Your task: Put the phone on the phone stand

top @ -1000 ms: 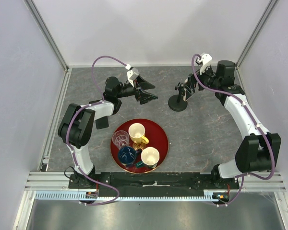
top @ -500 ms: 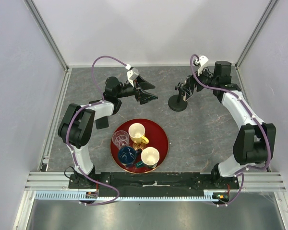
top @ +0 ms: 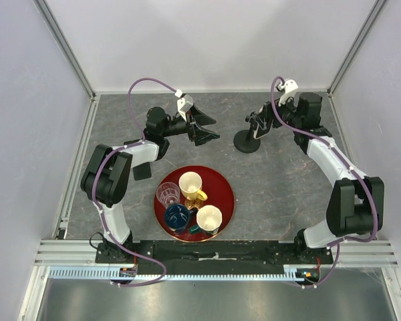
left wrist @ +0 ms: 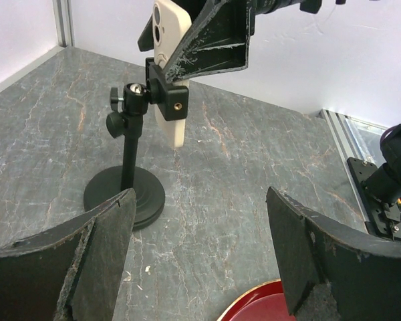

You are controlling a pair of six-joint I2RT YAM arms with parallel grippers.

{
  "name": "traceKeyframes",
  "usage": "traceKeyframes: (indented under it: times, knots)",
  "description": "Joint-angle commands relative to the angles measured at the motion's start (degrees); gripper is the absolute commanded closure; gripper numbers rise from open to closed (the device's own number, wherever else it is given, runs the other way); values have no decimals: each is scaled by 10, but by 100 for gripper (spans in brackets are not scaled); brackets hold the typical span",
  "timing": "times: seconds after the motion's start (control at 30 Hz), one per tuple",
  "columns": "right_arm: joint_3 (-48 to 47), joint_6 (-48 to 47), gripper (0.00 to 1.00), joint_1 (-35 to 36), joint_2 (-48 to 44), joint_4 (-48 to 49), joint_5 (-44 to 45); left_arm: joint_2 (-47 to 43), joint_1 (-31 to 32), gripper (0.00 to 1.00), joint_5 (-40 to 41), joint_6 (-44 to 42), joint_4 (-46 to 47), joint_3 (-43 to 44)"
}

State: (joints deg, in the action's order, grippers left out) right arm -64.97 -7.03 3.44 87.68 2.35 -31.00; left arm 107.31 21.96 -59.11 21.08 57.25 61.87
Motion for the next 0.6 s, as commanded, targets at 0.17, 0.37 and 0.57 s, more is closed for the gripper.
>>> traceKeyframes:
  times: [0.17,0.37,0.57]
  knots:
    - [-2,99,100,14,-55,161,387,-14,1,15,-5,-10,-1,14]
    - [-104,23,100,12,27,150,480,-11,1,15,-6,-7,-2,16]
    - [-201,-7,100,-15,119,152,487,-6,1,15,-9,0,2,19]
